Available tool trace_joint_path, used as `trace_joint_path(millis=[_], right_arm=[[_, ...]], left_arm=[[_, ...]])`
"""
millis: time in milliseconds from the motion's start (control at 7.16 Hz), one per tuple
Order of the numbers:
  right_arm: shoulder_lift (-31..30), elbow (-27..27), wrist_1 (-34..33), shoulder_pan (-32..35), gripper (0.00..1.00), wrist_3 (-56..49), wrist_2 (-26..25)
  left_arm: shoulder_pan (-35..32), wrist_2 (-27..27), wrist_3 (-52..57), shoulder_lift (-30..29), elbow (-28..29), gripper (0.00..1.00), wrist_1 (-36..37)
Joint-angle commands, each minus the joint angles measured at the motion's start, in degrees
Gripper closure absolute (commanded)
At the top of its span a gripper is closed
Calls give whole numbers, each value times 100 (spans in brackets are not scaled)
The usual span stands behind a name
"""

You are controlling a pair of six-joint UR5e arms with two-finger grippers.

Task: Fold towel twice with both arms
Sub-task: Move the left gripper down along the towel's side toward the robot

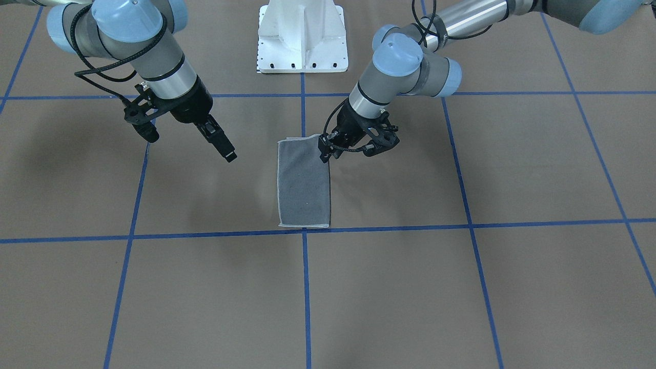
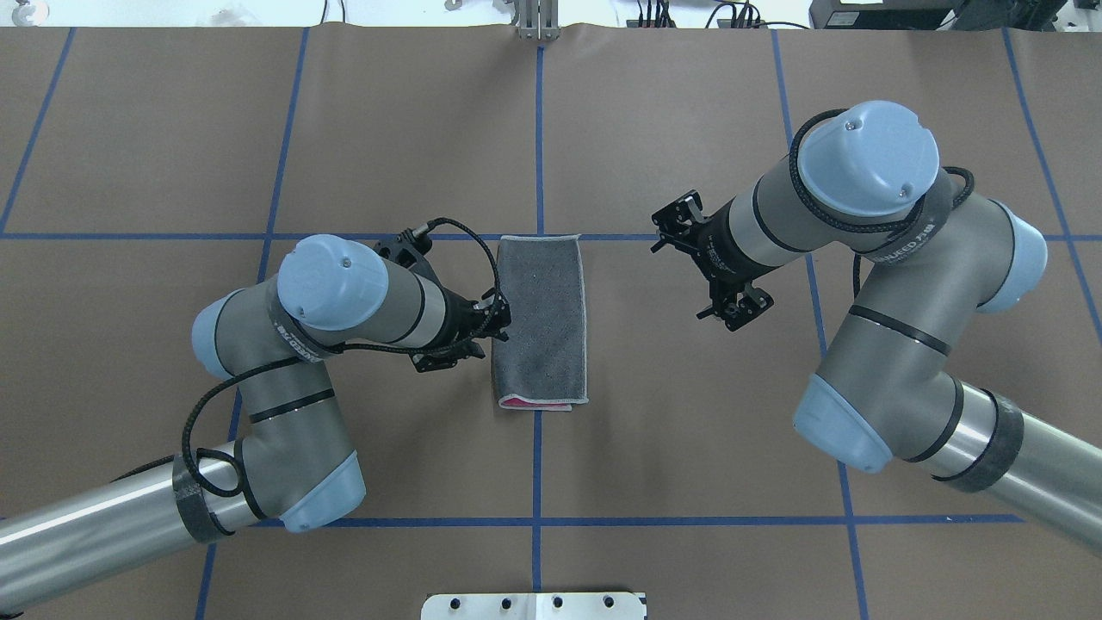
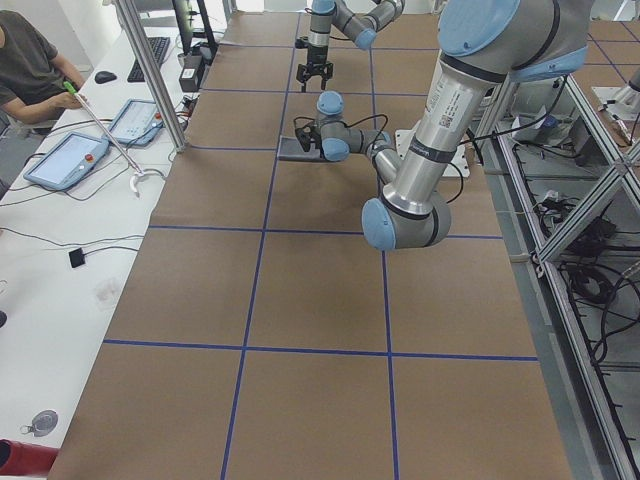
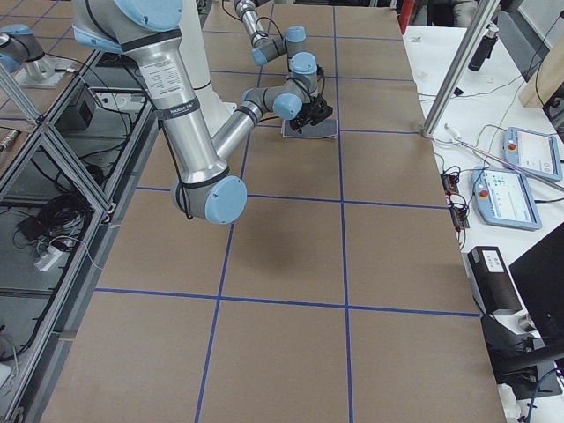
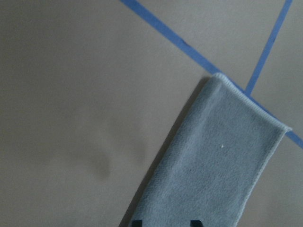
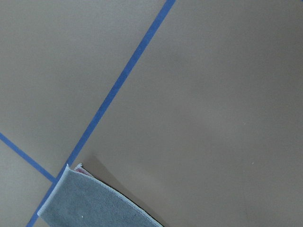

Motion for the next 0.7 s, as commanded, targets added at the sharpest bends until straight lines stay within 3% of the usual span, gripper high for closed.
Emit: trace_joint_path(millis=[0, 558], right_arm=[[1, 0, -5, 3, 0, 3, 1], [1, 9, -5, 3, 0, 3, 1]], left_arm=[[338, 56, 0, -25, -292, 57, 718], [374, 56, 79, -113, -223, 59, 711]])
